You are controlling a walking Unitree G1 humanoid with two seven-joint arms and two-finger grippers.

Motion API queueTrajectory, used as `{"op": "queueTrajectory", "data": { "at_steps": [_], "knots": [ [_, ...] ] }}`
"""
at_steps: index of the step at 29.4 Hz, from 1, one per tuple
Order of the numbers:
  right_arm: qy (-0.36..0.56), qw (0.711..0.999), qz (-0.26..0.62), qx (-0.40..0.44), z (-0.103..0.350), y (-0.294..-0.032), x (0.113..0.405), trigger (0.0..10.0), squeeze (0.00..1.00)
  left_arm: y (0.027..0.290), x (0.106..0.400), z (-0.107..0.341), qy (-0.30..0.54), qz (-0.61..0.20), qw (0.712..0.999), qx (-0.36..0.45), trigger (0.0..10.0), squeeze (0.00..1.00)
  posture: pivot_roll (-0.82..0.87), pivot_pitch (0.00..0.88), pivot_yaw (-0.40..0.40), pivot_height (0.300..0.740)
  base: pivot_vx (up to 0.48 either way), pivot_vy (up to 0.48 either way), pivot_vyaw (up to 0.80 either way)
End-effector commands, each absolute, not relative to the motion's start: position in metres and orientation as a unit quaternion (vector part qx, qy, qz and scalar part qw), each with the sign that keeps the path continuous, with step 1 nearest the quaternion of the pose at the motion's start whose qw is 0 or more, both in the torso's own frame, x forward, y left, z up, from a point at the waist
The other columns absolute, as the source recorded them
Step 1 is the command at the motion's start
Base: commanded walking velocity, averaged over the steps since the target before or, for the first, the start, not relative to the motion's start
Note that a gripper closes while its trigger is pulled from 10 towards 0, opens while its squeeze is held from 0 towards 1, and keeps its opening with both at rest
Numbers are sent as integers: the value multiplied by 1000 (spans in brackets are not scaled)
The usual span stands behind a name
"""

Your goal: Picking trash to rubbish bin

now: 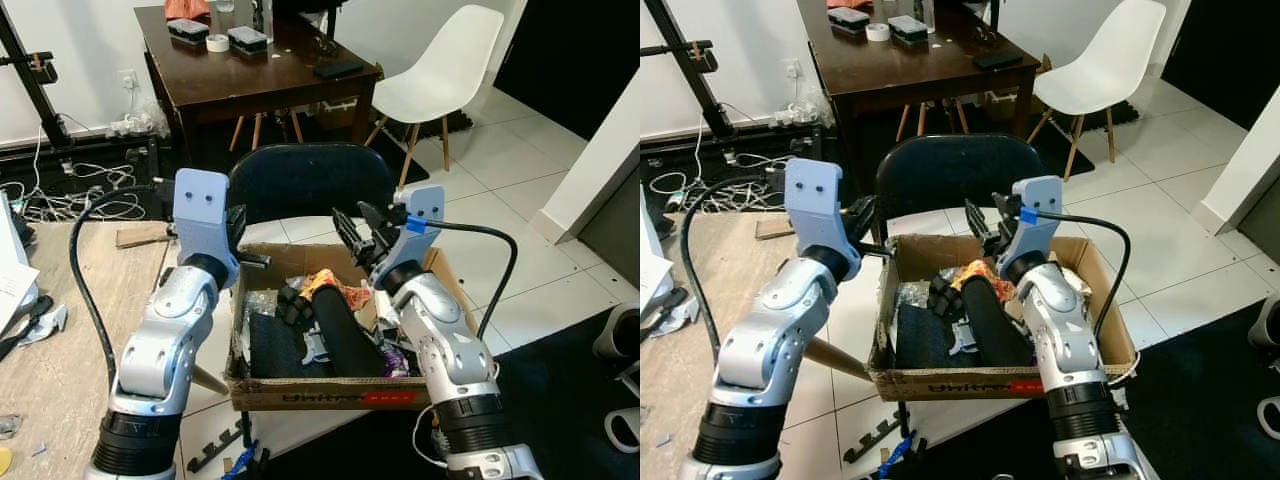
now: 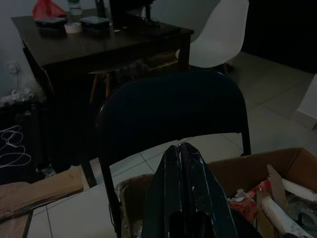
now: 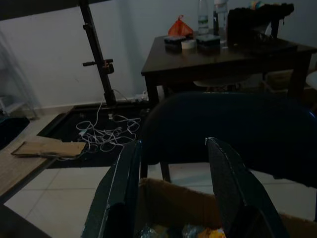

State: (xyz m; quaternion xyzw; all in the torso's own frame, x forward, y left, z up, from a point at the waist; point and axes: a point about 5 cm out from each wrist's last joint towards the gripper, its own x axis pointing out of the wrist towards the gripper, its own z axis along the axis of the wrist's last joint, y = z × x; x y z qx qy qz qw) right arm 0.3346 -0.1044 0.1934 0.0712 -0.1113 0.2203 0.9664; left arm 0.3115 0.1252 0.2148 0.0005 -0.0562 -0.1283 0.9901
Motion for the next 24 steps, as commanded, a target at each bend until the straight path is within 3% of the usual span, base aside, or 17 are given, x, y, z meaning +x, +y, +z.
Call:
{"op": "queueTrajectory", "data": {
  "at_steps": [1, 16, 24],
  "knots": [
    [-104, 966, 223, 77, 191, -103, 332, 10000, 0, 126, 308, 213, -53, -132, 990, 10, 10000, 0, 185, 87, -20, 740, 0, -281, 0],
    [-95, 967, 223, 75, 189, -103, 329, 10000, 0, 126, 307, 212, -48, -136, 989, 16, 10000, 0, 185, 95, -19, 740, 0, -388, 0],
    [-92, 967, 224, 75, 188, -103, 328, 10000, 0, 129, 307, 209, -29, -133, 991, 15, 10000, 0, 189, 97, -20, 740, 0, 0, 0]
  ]
}}
